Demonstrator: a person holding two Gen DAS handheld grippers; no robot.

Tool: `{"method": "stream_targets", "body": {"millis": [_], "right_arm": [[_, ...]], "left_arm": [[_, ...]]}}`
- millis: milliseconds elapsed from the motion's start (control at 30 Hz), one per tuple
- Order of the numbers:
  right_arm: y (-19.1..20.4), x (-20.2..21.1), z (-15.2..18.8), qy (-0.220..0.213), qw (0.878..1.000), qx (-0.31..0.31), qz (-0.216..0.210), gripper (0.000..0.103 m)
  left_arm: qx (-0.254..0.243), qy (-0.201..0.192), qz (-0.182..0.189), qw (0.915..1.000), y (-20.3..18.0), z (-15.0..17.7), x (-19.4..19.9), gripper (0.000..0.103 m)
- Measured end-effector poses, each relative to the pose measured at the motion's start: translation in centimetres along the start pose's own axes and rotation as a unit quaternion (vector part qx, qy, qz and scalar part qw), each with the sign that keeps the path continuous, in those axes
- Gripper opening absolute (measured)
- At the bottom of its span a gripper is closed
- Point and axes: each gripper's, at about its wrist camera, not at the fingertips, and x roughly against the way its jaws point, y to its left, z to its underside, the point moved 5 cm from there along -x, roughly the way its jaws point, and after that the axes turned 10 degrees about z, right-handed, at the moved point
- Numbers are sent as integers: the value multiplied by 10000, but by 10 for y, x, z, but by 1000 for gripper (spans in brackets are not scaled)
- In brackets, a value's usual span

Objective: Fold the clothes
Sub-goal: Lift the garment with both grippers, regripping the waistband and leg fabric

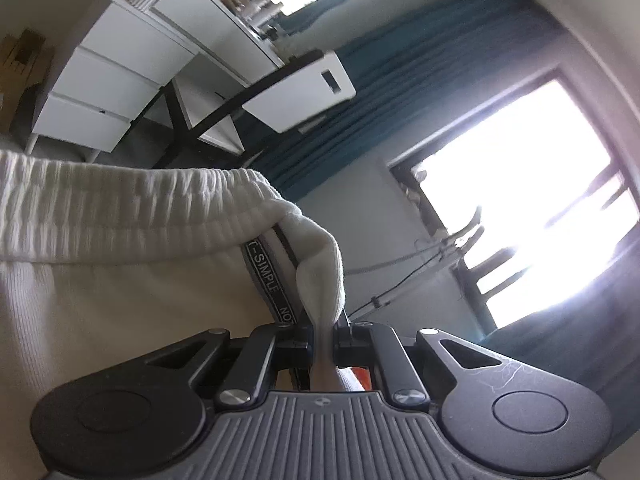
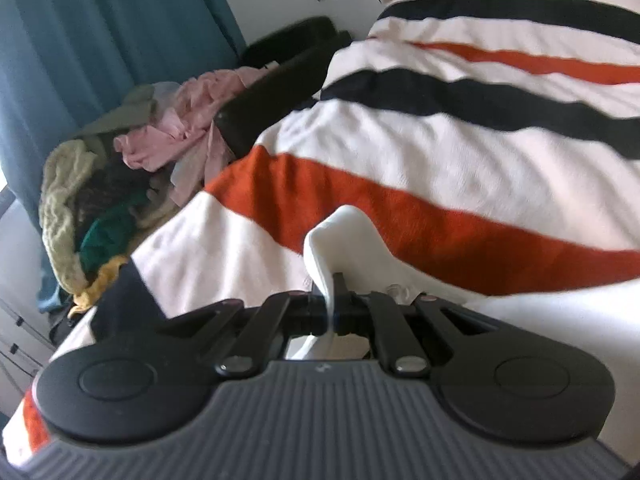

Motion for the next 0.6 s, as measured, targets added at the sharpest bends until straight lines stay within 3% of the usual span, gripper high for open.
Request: {"method": "stream_targets", "body": {"millis": [100, 233, 333, 400, 467, 600], "right_arm": [[14, -8, 5, -169, 9989, 434, -13, 8], [11, -7, 10, -171, 9990, 412, -95, 13], [6, 3, 9, 12, 9988, 373, -322, 26], [2, 16, 6, 262, 9963, 321, -756, 52], [-8, 34, 5, 361, 9942, 233, -987, 63], [-38, 74, 10, 376, 9914, -8, -1255, 63]], "left_arm": [[-92, 149, -44, 9998, 11, 5, -5, 15], [-191, 283, -39, 9994, 22, 2, -3, 23], [-229, 247, -29, 9994, 26, -7, 17, 29], [-346, 216, 22, 9992, 24, -10, 31, 39], [-430, 296, 44, 9986, 23, -10, 44, 42], [-779, 562, 139, 9953, 27, -4, 72, 45]]}}
